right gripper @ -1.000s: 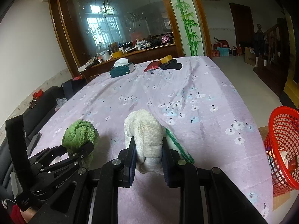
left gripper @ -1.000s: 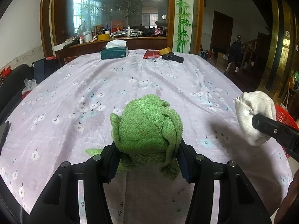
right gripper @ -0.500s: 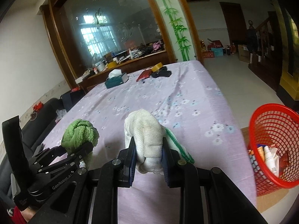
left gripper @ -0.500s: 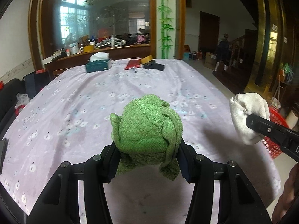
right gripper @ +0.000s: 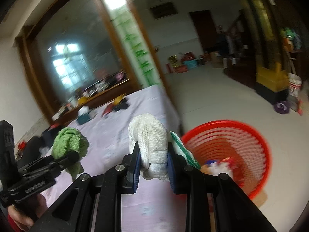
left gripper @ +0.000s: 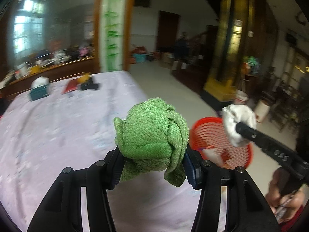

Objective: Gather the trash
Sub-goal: 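Carry the towel and glove to the red basket and open both tools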

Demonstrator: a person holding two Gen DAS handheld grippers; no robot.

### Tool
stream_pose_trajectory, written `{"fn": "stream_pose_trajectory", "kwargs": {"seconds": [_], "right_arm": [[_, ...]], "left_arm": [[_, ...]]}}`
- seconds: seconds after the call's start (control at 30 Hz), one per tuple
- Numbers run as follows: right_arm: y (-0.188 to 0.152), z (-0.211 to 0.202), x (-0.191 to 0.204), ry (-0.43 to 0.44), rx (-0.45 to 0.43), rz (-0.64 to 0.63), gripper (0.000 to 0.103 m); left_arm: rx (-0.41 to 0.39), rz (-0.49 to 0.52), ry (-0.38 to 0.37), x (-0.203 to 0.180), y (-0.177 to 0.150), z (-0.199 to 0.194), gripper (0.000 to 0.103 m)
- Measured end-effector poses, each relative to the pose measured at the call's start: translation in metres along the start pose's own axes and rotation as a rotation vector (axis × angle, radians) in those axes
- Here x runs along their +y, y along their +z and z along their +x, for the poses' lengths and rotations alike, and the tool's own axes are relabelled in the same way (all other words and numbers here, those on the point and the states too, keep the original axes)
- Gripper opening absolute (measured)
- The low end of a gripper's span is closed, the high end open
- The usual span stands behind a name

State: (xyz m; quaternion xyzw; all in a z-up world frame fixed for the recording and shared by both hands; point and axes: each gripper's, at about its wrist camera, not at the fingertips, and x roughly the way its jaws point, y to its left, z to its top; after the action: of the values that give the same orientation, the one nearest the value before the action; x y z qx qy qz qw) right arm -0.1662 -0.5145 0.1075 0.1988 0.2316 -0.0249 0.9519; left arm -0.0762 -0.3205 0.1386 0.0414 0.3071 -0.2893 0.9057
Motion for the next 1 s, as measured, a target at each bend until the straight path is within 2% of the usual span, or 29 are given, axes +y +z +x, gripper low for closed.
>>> {"fn": "stream_pose_trajectory", "kwargs": {"seconds": [0.2, 0.33, 0.47, 0.57, 0.67, 0.73, 0.77, 0.8, 0.93, 1.0], "right_arm": [[0.021, -0.021, -0.060, -0.058, -0.049, 0.109, 0.028], [0.027, -0.029, -0.087, -0.080, -0.063, 0.162, 0.029], [0.028, -0.028, -0.102, -0.099, -0.058, 0.181, 0.029], [0.028, -0.023, -0.112, -0.112, -0.048, 0.194, 0.029], [0.029, -0.015, -0.121, -0.122, -0.039, 0.205, 0.034], [0.028, -0.007, -0.125, -0.110, -0.013, 0.201, 0.051], [0.028, -0.004, -0.125, -0.106, -0.005, 0.197, 0.055], [0.027, 0.000, -0.124, -0.109, 0.004, 0.189, 0.060], [0.024, 0.000, -0.124, -0.136, 0.013, 0.190, 0.060], [0.022, -0.008, -0.120, -0.140, 0.000, 0.186, 0.060]], "left_arm": [[0.035, 0.018, -0.211, -0.060, 0.032, 0.033, 0.052], [0.069, 0.017, -0.283, -0.089, 0.040, 0.065, 0.052], [0.143, -0.015, -0.351, -0.101, 0.037, 0.101, 0.055], [0.188, -0.038, -0.348, -0.100, 0.031, 0.118, 0.057], [0.170, -0.056, -0.337, -0.093, 0.031, 0.115, 0.064], [0.140, -0.058, -0.325, -0.089, 0.035, 0.108, 0.072], [0.124, -0.060, -0.321, -0.086, 0.035, 0.104, 0.077], [0.113, -0.060, -0.314, -0.084, 0.037, 0.101, 0.078], [0.089, -0.065, -0.292, -0.074, 0.036, 0.083, 0.078], [0.063, -0.043, -0.254, -0.071, 0.032, 0.072, 0.078]]}}
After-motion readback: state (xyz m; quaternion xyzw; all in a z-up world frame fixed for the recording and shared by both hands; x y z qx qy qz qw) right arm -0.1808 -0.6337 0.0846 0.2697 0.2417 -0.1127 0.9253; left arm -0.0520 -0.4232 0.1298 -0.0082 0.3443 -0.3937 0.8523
